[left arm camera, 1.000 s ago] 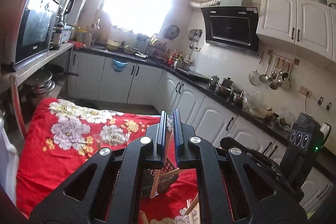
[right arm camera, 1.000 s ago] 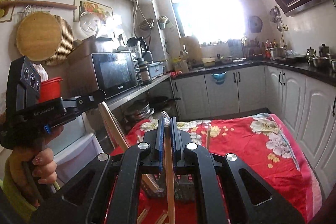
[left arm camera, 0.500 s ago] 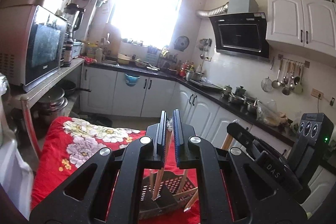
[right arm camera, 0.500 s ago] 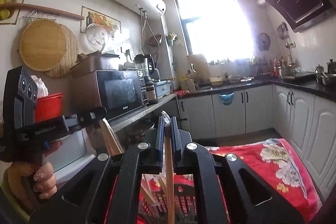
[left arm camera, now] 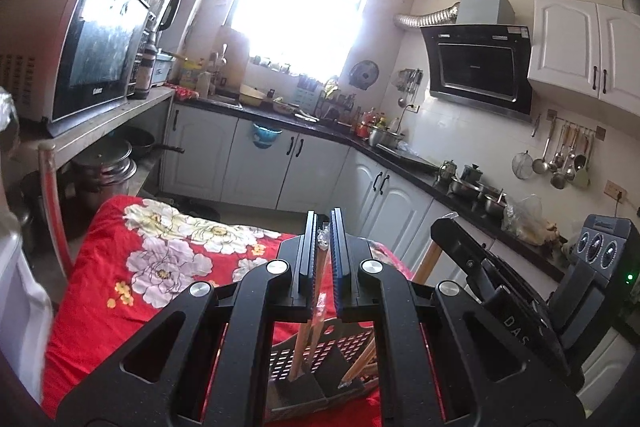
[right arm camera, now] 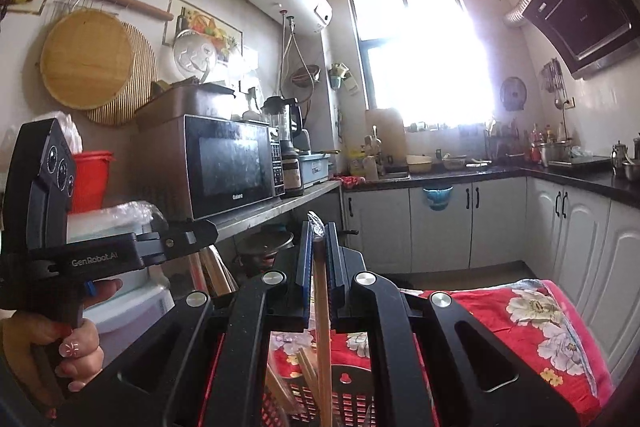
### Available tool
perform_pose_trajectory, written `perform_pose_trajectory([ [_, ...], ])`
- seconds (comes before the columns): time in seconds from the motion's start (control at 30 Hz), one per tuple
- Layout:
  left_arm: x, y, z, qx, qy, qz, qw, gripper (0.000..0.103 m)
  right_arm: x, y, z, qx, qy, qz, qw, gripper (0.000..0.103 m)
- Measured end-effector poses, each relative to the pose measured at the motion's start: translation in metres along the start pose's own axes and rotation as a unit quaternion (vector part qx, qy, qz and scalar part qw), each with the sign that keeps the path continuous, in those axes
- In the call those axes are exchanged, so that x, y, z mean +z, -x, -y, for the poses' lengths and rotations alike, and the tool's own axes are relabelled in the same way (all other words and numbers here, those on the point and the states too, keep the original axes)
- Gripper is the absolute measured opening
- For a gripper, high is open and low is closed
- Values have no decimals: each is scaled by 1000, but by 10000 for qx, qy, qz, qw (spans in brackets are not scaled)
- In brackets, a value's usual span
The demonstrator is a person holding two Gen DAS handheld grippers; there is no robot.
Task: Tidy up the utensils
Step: 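Lift both held chopsticks and lower them upright into the black caddy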
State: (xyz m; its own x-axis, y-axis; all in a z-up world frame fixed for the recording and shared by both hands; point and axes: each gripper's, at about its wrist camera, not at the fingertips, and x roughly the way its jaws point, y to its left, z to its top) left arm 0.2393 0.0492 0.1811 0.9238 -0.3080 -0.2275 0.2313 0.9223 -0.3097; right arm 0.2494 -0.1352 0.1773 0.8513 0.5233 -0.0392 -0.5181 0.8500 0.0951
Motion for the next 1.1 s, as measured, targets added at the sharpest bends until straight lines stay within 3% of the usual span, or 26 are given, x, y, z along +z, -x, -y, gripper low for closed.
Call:
perform_pose_trajectory([
  [0.43,-38,-26,-12,-86,200,-381,9990,4,-41,-17,8,-182,70,-355,9992,7],
  [1.1,-63,-25,-15,-44,339,-578,9977,4,-58,16,23,-355,-326,-548,9973,7],
])
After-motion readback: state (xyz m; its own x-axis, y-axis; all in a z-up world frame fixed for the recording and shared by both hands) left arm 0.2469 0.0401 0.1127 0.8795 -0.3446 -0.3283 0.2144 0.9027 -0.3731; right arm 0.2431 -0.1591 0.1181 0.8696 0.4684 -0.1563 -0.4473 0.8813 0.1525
